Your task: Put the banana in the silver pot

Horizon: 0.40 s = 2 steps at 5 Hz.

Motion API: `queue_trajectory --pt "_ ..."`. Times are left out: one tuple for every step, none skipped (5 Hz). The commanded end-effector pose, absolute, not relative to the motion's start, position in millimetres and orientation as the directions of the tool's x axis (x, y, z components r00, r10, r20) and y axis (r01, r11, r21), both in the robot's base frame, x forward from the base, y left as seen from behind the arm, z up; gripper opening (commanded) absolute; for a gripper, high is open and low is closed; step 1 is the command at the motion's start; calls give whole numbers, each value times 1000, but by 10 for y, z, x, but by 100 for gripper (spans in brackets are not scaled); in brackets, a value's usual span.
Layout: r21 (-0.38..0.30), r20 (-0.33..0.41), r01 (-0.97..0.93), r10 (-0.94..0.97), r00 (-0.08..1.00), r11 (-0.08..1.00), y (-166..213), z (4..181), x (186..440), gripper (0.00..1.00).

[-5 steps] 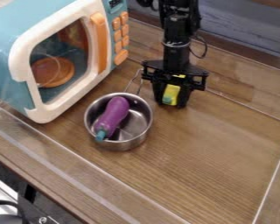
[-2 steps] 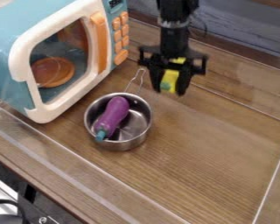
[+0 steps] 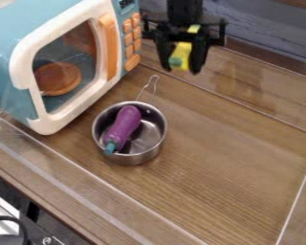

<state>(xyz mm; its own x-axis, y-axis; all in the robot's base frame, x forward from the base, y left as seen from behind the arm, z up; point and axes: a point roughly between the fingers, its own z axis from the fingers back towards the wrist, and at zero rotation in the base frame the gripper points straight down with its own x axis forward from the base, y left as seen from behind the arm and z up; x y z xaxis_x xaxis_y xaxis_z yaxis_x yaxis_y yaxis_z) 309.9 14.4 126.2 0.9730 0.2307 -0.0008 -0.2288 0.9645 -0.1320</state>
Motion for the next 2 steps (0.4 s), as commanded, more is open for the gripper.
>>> queue_trajectory --pt "-146 70 -211 223 972 966 167 1551 3033 0" --pt "-143 67 -196 207 976 970 176 1569 2923 0"
